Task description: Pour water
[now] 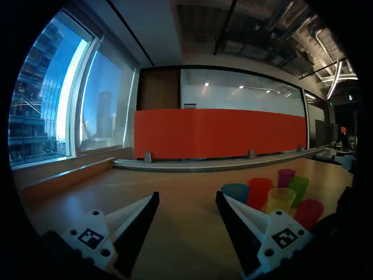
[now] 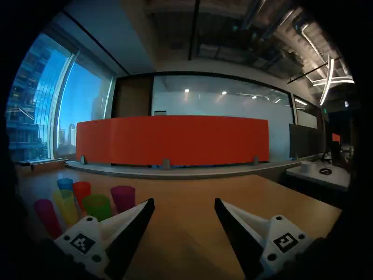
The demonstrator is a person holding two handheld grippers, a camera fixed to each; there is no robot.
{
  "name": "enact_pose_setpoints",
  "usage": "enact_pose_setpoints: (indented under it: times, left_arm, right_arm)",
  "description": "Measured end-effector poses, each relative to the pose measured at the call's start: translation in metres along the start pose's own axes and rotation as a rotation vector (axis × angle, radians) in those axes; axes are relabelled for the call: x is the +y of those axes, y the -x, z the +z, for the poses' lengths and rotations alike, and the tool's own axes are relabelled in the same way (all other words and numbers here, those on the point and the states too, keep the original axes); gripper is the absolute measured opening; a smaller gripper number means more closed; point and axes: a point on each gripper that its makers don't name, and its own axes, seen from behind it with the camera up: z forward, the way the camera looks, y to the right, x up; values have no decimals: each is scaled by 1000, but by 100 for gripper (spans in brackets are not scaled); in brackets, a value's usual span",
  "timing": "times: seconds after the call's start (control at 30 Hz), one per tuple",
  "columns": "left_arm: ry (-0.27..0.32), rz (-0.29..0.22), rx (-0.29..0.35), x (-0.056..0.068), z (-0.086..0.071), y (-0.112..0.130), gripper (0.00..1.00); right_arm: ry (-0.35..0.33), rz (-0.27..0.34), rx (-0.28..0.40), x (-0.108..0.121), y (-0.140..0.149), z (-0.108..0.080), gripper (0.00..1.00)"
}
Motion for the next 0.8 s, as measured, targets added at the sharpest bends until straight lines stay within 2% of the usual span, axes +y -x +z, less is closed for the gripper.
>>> enact_pose_setpoints:
  times: [0.27, 0.37, 0.57, 0.8]
  left_arm:
    - [-28, 1, -8, -8, 0, 1, 90]
    - [-32, 3, -20, -12, 2, -3, 90]
    - [-16, -14, 0, -18, 8, -36, 90]
    - [14, 5, 16, -23, 19, -91, 90]
  right_arm:
    - [12, -4, -8, 3, 0, 1, 100]
    - [11, -3, -11, 3, -11, 2, 99]
    - [-21, -4, -3, -4, -54, 6, 100]
    - [-68, -18, -17, -16, -109, 13, 100]
